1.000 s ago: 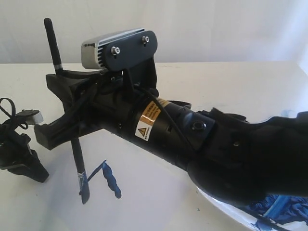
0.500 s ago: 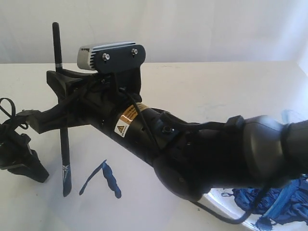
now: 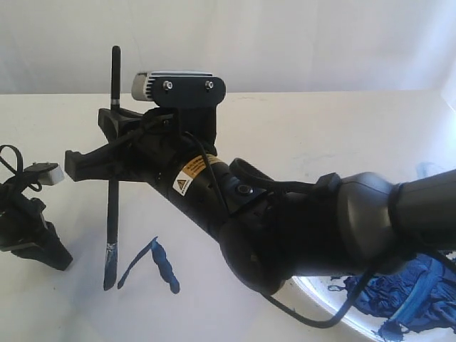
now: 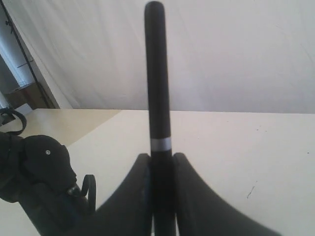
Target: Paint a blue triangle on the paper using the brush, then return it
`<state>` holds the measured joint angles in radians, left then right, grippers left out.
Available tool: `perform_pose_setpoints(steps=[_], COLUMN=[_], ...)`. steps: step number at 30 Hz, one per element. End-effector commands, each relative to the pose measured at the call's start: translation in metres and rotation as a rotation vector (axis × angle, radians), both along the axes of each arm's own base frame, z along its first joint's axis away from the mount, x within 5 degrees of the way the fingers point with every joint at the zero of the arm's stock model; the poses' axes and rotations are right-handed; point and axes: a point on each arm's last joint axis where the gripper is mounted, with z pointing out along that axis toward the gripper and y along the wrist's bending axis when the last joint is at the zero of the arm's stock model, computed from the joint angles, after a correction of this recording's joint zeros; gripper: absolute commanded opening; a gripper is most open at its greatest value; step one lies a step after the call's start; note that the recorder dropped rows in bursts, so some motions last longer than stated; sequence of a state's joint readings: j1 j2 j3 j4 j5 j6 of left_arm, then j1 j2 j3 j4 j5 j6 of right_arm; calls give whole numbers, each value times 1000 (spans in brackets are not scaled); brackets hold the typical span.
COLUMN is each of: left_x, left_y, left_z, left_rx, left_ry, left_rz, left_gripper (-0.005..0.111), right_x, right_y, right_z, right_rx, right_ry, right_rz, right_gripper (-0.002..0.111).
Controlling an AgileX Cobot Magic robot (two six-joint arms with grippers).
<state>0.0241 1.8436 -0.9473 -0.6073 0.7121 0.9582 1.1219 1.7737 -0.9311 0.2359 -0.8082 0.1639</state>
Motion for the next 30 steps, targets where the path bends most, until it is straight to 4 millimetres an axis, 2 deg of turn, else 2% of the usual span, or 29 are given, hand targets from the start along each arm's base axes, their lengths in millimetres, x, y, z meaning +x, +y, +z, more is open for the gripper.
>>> perform_pose_setpoints(steps=[1, 7, 11, 30], left_x=[-4, -4, -4, -4], left_y=[-1, -1, -1, -1], left_z=[0, 0, 0, 0], left_rx=[-19, -20, -20, -22], left_ry=[25, 27, 27, 27], left_rz=[3, 2, 2, 5], left_gripper=[0, 0, 0, 0], right_x=[2, 4, 4, 4], right_y=[-1, 2, 1, 3], right_z=[0, -11, 1, -9], right_rx=[-13, -20, 55, -34], right_ry=[5, 14, -50, -50], right_rz=[-9, -14, -18, -8], right_gripper=[0, 0, 0, 0])
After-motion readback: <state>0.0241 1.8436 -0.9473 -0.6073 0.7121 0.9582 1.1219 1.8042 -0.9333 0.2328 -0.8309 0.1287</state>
